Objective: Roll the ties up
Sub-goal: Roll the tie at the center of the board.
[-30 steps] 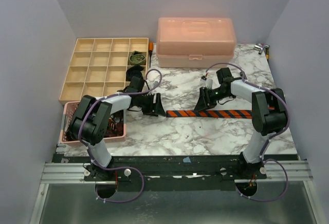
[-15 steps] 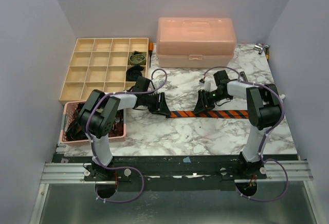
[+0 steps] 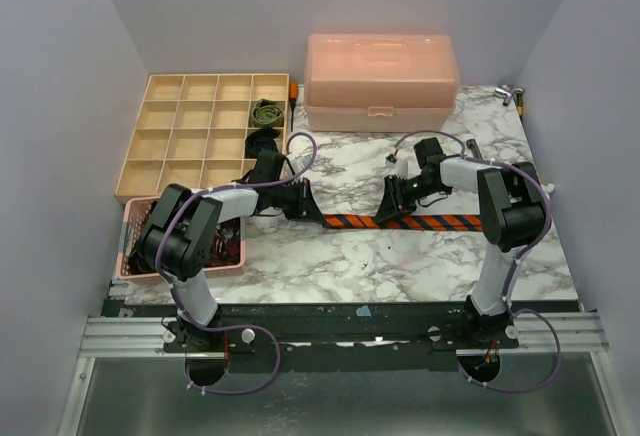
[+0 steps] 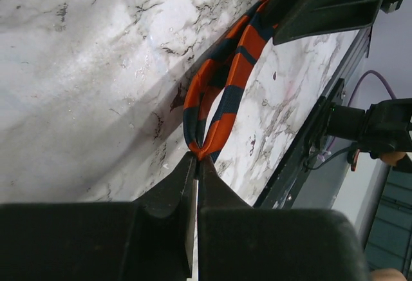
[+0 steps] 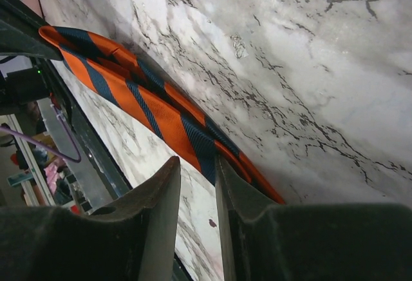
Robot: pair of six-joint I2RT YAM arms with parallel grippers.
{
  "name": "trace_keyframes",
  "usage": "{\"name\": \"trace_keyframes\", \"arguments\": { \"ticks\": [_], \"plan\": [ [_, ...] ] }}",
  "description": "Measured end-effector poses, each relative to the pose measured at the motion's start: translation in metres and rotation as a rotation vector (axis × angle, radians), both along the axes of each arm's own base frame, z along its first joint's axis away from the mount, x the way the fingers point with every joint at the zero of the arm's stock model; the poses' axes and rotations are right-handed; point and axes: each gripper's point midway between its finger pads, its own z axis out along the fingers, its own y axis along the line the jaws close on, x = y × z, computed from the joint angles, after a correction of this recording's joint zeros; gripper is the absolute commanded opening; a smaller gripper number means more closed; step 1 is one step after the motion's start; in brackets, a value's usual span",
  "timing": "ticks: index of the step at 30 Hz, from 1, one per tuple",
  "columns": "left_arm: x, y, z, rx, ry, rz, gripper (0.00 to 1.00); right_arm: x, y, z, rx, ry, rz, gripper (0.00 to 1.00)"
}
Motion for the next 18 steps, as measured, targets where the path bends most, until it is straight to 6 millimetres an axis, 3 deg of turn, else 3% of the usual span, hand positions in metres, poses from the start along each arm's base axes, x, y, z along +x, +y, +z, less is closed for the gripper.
{"name": "trace_keyframes", "arguments": {
  "ticks": [7, 12, 18],
  "plan": [
    [0.001, 0.001, 0.001, -0.007, 0.01, 0.008, 0.0, -0.005, 0.012, 0.01, 0.038, -0.019, 0.016, 0.32],
    [0.0, 0.002, 0.001, 0.001, 0.023, 0.006, 0.0, -0.012, 0.037, 0.025, 0.075, -0.055, 0.064, 0.29],
    [-0.002, 0.002, 0.002, 0.001, 0.031, -0.001, 0.0, -0.014, 0.052, 0.01, 0.07, -0.025, 0.092, 0.19]
  ]
}}
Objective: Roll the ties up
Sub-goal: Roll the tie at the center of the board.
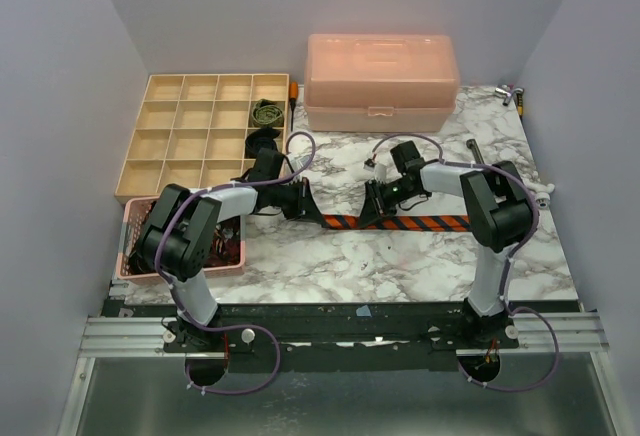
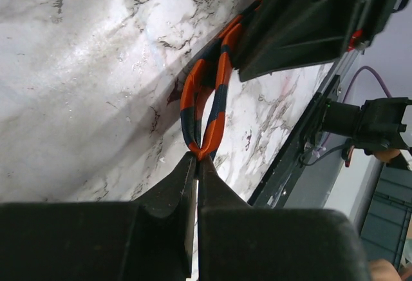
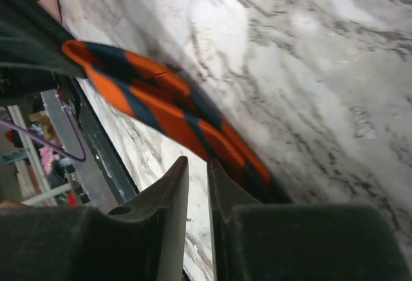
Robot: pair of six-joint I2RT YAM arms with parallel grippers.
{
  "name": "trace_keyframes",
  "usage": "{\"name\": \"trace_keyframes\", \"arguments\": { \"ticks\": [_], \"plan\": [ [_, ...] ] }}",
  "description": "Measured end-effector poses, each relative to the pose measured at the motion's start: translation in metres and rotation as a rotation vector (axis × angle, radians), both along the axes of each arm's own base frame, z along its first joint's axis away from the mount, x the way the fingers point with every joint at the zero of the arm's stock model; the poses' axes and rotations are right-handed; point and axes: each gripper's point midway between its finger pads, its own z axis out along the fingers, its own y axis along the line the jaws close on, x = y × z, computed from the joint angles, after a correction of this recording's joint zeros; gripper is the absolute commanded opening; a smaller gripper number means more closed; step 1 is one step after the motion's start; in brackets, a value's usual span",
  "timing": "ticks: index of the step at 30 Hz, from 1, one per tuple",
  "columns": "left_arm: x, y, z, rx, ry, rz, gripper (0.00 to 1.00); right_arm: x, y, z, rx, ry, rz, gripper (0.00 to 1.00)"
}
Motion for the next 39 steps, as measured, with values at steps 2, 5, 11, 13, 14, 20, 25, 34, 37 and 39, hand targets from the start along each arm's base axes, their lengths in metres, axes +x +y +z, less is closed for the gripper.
{"name": "trace_keyframes", "arguments": {
  "ticks": [2, 5, 11, 13, 14, 20, 25, 34, 37, 39],
  "plan": [
    [0.0, 0.0, 0.002, -0.006, -0.003, -0.003, 0.0, 0.0, 0.0, -0.011, -0.012, 0.03, -0.013, 0.17],
    [-0.004, -0.004, 0.012, -0.03, -0.017, -0.023, 0.0, 0.001, 0.002, -0.013, 0.006, 0.071, -0.028, 0.16],
    [-0.015, -0.021, 0.028, -0.072, -0.037, -0.092, 0.0, 0.001, 0.01, -0.013, 0.023, 0.077, -0.023, 0.17],
    [-0.016, -0.029, 0.034, -0.086, -0.047, -0.11, 0.0, 0.001, 0.011, -0.012, 0.024, 0.073, -0.018, 0.2],
    [-0.015, -0.032, 0.036, -0.092, -0.054, -0.116, 0.0, 0.001, 0.011, -0.011, 0.025, 0.071, -0.017, 0.22],
    [-0.006, -0.047, 0.041, -0.119, -0.053, -0.117, 0.0, 0.005, -0.002, 0.008, 0.025, 0.03, -0.026, 0.4],
    [-0.003, -0.054, 0.035, -0.119, -0.019, -0.11, 0.0, 0.021, -0.038, 0.018, 0.026, 0.008, -0.094, 0.57],
    [0.002, -0.092, 0.046, -0.147, -0.052, -0.176, 0.0, 0.019, -0.065, 0.025, 0.029, 0.012, -0.114, 0.65],
    [0.004, -0.101, 0.038, -0.145, -0.034, -0.185, 0.03, 0.017, -0.065, 0.028, 0.04, 0.01, -0.107, 0.67],
    [0.006, -0.106, 0.028, -0.139, -0.014, -0.187, 0.13, 0.015, -0.066, 0.028, 0.04, 0.017, -0.104, 0.67]
  ]
}}
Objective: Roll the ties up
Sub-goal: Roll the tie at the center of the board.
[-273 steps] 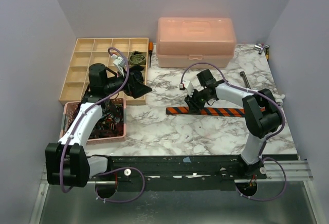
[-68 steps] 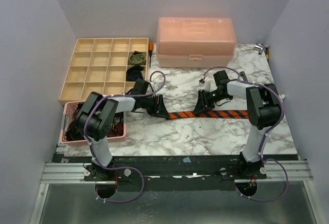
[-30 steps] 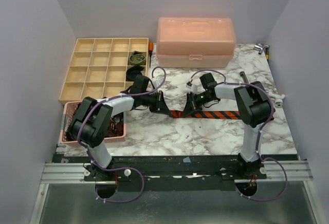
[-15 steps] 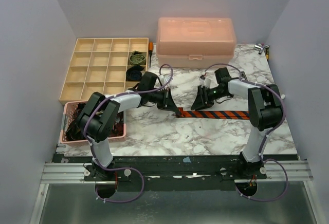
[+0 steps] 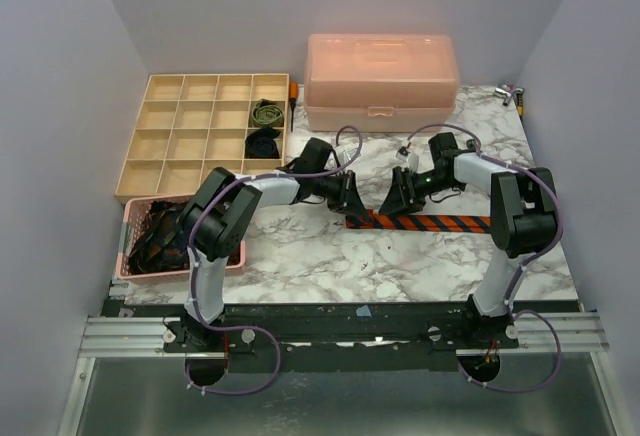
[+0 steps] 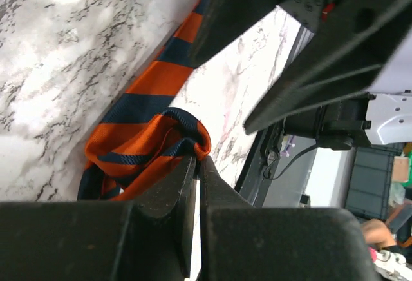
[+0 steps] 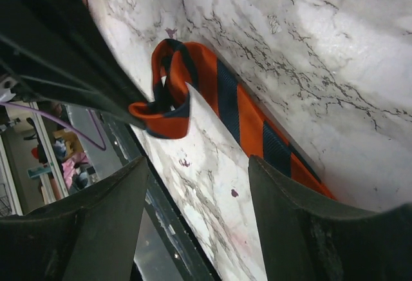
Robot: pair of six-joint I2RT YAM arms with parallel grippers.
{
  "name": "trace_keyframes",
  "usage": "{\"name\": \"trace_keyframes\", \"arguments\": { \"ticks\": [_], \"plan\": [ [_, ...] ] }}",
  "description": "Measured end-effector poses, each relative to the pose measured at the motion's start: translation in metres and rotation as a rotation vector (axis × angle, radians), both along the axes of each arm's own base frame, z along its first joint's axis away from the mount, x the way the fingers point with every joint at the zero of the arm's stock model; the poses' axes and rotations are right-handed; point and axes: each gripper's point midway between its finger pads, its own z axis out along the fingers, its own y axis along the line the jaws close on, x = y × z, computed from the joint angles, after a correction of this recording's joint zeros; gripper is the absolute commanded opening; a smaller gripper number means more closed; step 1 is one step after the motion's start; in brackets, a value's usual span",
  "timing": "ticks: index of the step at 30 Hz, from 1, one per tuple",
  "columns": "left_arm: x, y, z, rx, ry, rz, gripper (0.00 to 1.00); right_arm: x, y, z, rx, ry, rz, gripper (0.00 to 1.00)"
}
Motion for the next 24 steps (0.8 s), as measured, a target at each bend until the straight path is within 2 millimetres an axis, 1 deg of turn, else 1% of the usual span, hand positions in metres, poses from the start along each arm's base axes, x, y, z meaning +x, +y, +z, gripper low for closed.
{"name": "trace_keyframes", "arguments": {
  "ticks": [2, 3, 7, 10, 16, 24],
  "plan": [
    [0.0, -0.003, -0.012, 0.008, 0.029, 0.002, 0.24, -0.001, -0.001, 0.0, 0.001, 0.005, 0.0, 0.68],
    [0.0, -0.004, -0.017, 0.01, 0.042, 0.002, 0.28, -0.001, -0.002, 0.0, 0.001, 0.006, 0.001, 0.68],
    [-0.001, -0.006, -0.031, 0.012, 0.101, 0.009, 0.32, -0.003, -0.002, -0.001, 0.001, 0.012, 0.002, 0.66],
    [-0.002, -0.007, -0.034, 0.008, 0.126, 0.011, 0.31, -0.005, -0.002, -0.003, 0.0, 0.019, 0.001, 0.64],
    [0.0, -0.011, -0.03, -0.015, 0.145, 0.017, 0.18, -0.004, -0.001, -0.007, 0.0, 0.037, -0.011, 0.53],
    [0.004, -0.013, -0.027, -0.037, 0.151, 0.027, 0.15, -0.005, 0.009, -0.015, -0.013, 0.048, 0.0, 0.5]
  ]
}}
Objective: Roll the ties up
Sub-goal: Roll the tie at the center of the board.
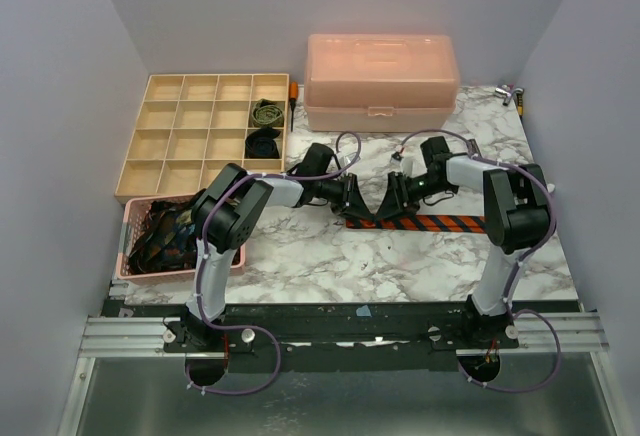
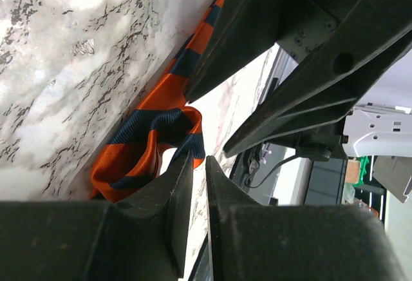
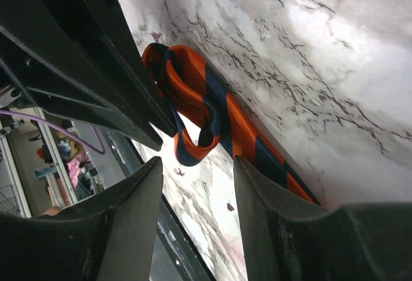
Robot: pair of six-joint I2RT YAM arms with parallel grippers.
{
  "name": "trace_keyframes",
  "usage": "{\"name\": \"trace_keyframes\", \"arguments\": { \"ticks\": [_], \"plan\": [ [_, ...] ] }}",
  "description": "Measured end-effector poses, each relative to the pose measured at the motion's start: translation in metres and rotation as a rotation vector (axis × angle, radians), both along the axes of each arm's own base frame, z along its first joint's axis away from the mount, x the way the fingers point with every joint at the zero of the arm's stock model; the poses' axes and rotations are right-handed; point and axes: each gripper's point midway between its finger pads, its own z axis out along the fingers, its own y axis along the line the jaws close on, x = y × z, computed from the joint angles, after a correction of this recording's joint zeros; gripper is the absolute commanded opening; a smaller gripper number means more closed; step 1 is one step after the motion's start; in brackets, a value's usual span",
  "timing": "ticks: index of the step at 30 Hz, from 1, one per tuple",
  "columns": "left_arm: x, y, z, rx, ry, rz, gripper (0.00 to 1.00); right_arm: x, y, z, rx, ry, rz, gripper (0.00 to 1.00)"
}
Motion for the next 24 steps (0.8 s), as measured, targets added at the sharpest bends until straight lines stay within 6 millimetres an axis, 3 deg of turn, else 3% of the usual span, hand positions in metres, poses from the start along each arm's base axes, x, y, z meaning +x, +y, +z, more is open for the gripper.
{"name": "trace_keyframes", "arguments": {
  "ticks": [4, 9, 11, 14, 17, 24],
  "plan": [
    [0.001, -0.001, 0.0, -0.003, 0.001, 0.002, 0.14, -0.001, 0.006, -0.007, -0.012, 0.001, 0.015, 0.43],
    [0.002, 0.0, 0.0, -0.004, 0.007, 0.008, 0.16, -0.003, 0.012, -0.015, -0.024, 0.023, 0.016, 0.21],
    [0.003, 0.0, 0.001, -0.008, 0.002, 0.008, 0.28, -0.002, 0.012, -0.018, -0.035, 0.026, 0.012, 0.15],
    [0.001, 0.004, 0.001, -0.003, -0.044, -0.01, 0.58, -0.001, 0.011, -0.019, -0.047, 0.023, 0.008, 0.12],
    [-0.006, 0.014, 0.01, 0.02, -0.151, -0.045, 0.77, -0.001, 0.01, -0.021, -0.057, 0.024, 0.006, 0.1],
    [-0.007, 0.04, 0.071, 0.055, -0.654, -0.137, 0.85, -0.001, 0.008, -0.022, -0.063, 0.009, 0.029, 0.09]
  ]
}}
